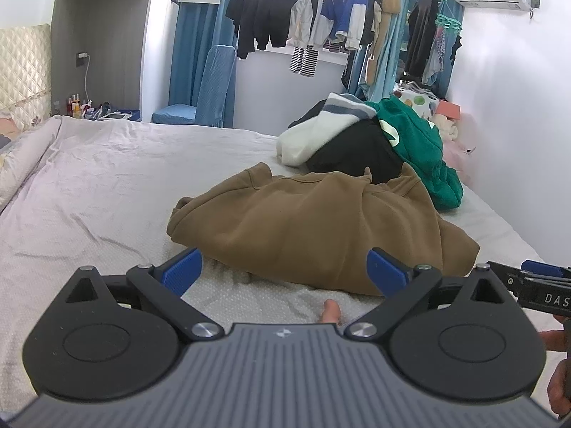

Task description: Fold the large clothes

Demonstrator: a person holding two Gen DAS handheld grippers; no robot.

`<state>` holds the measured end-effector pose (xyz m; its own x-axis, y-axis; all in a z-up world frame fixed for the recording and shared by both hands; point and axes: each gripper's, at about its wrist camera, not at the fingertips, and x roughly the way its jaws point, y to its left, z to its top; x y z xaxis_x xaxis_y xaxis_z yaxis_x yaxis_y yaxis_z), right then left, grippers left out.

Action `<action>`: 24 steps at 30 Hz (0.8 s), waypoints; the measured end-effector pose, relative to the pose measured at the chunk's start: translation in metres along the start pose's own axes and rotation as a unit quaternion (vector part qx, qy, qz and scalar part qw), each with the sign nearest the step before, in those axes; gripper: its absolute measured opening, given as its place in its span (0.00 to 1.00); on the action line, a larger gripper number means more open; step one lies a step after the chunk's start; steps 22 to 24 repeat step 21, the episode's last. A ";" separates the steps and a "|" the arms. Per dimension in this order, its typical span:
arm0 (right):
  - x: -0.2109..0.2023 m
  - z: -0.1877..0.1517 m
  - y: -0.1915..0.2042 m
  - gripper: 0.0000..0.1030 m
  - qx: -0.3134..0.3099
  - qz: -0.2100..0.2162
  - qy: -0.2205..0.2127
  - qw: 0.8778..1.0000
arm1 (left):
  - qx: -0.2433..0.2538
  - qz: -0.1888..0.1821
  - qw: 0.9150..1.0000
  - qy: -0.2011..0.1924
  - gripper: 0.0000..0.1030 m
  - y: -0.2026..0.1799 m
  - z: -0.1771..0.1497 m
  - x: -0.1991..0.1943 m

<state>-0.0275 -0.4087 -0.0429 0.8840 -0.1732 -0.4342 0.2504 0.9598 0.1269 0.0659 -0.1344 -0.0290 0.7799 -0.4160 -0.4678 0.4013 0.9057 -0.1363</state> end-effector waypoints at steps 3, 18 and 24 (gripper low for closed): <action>0.001 -0.001 0.001 0.92 -0.002 0.000 0.002 1.000 | 0.000 0.001 1.000 -0.001 0.98 0.000 -0.001 -0.002; 0.003 -0.003 0.002 0.92 -0.004 -0.003 0.009 1.000 | 0.001 0.000 1.000 -0.003 0.98 -0.001 -0.002 -0.003; 0.004 -0.005 0.003 0.92 -0.006 -0.003 0.010 1.000 | 0.000 0.000 1.000 -0.002 0.98 -0.002 -0.002 -0.004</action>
